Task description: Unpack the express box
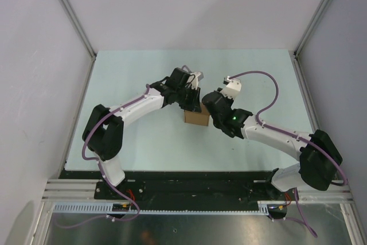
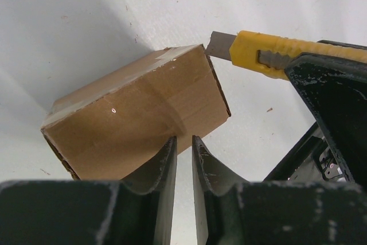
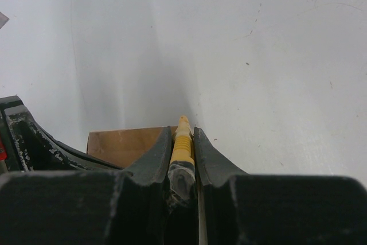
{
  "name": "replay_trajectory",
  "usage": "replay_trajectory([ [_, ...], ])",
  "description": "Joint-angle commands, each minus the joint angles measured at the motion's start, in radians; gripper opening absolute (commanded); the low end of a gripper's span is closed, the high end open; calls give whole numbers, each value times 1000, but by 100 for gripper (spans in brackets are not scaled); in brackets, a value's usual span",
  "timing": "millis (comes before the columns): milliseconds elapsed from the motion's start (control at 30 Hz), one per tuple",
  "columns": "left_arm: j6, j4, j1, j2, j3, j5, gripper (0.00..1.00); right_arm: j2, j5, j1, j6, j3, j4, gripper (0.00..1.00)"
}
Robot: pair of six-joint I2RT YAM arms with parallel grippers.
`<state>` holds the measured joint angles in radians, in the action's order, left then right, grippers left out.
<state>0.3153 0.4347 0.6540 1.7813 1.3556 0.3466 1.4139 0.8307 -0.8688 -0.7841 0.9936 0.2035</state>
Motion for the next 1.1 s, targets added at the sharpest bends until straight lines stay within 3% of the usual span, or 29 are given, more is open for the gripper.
replay_trajectory([
  [0,4,15,-2,29,-15,-23,22,-24,57,-6,3,40,-6,0],
  [1067,2,22,-2,30,-15,-26,22,-13,39,-9,12,40,-33,0],
])
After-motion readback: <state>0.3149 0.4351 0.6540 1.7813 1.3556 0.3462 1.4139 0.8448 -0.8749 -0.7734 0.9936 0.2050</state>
